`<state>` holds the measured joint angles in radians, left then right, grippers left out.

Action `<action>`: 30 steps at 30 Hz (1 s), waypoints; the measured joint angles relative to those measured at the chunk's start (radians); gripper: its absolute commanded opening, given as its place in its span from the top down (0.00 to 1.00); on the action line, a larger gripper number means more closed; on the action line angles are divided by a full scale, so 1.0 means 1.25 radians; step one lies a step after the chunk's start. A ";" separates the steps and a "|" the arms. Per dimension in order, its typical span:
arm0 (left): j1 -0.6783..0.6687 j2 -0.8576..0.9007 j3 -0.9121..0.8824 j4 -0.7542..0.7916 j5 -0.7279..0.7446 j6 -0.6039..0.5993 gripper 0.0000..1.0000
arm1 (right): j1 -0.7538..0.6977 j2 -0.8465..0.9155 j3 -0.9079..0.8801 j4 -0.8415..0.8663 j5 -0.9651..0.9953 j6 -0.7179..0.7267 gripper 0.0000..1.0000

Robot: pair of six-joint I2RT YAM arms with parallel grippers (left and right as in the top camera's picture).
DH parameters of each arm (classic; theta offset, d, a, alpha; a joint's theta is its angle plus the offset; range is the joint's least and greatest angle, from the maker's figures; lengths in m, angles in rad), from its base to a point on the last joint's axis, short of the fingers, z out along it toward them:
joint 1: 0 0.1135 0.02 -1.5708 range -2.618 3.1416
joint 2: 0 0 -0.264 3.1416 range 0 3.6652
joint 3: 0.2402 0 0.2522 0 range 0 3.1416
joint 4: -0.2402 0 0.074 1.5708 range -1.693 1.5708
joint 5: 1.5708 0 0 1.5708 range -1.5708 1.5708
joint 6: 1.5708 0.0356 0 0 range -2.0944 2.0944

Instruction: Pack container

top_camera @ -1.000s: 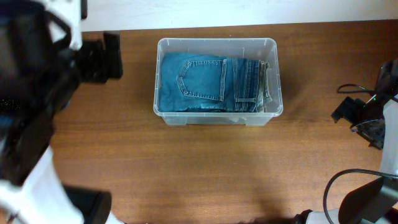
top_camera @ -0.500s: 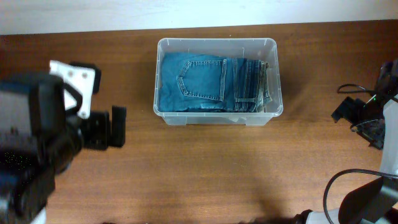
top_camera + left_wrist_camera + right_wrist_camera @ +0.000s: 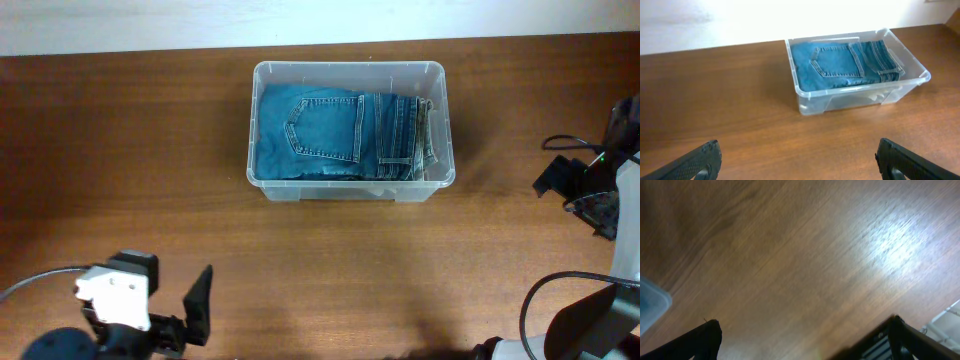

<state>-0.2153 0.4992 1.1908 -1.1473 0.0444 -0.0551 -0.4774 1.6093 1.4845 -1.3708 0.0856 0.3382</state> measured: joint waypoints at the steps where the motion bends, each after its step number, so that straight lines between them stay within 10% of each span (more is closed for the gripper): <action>1: 0.000 -0.014 -0.033 0.013 0.005 -0.008 0.01 | 0.000 0.000 0.000 0.000 0.000 -0.001 0.01; 30: 0.000 -0.026 -0.190 -0.026 0.025 -0.086 0.01 | 0.000 0.000 0.000 -0.001 0.000 0.000 0.02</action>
<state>-0.2153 0.4671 0.9531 -1.1797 0.0761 -0.1623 -0.4770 1.6093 1.4845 -1.3716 0.0856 0.3378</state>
